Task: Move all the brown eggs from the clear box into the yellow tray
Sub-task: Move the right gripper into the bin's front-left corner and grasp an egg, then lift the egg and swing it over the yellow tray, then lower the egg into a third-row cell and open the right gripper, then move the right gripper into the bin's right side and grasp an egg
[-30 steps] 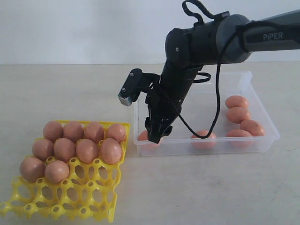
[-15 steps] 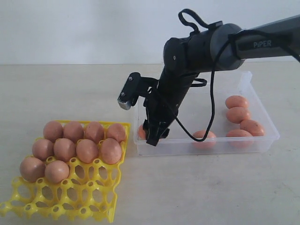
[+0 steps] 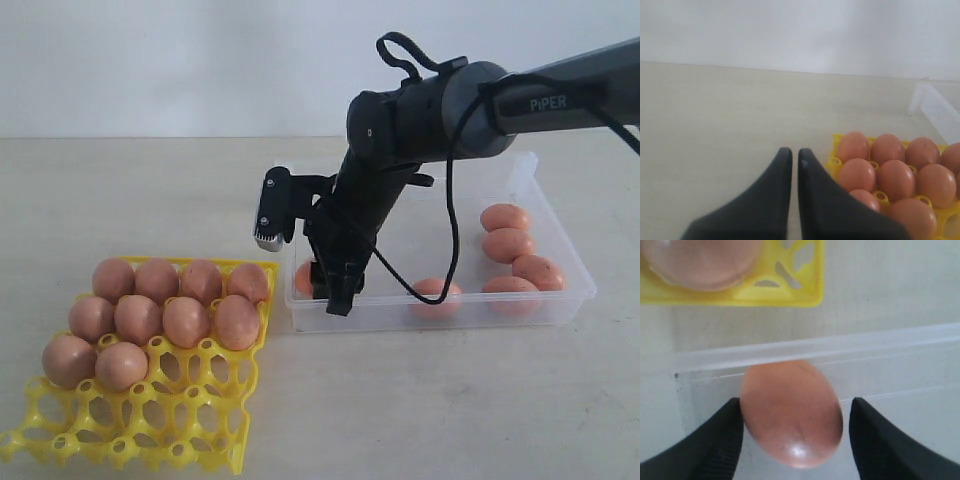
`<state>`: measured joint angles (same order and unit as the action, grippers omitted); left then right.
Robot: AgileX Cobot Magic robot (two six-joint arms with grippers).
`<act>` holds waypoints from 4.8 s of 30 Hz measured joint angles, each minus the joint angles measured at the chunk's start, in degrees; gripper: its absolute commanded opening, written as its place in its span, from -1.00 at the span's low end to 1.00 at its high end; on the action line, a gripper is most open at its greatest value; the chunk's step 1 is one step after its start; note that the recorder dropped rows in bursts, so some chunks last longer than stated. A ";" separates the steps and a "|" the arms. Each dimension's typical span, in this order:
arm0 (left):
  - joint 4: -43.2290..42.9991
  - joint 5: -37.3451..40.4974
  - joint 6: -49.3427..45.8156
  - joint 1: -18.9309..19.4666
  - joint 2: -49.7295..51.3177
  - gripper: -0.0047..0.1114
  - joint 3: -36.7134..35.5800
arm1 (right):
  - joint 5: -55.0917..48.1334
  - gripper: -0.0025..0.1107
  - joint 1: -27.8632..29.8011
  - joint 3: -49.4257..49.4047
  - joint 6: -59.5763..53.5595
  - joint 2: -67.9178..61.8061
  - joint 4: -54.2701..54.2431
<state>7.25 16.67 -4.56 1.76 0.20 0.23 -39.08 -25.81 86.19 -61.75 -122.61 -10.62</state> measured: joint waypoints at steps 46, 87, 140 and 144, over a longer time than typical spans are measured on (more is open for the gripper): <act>0.00 0.00 0.00 0.00 0.00 -0.85 0.00 | 84.33 -0.96 -30.95 -42.29 76.29 19.45 7.99; 0.00 0.00 0.00 0.00 0.00 -0.85 0.00 | 63.25 -0.96 -31.36 -30.82 60.97 9.00 -9.78; 0.00 0.00 0.00 0.00 0.00 -0.85 0.00 | 51.49 -0.68 -9.89 -26.99 -7.42 30.95 -65.71; 0.00 0.00 0.00 0.00 0.00 -0.85 0.00 | 41.03 -0.62 8.01 -23.58 -26.86 28.73 -83.64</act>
<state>7.25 16.67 -4.56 1.76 0.20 0.23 1.95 -17.79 62.61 -88.60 -93.88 -94.26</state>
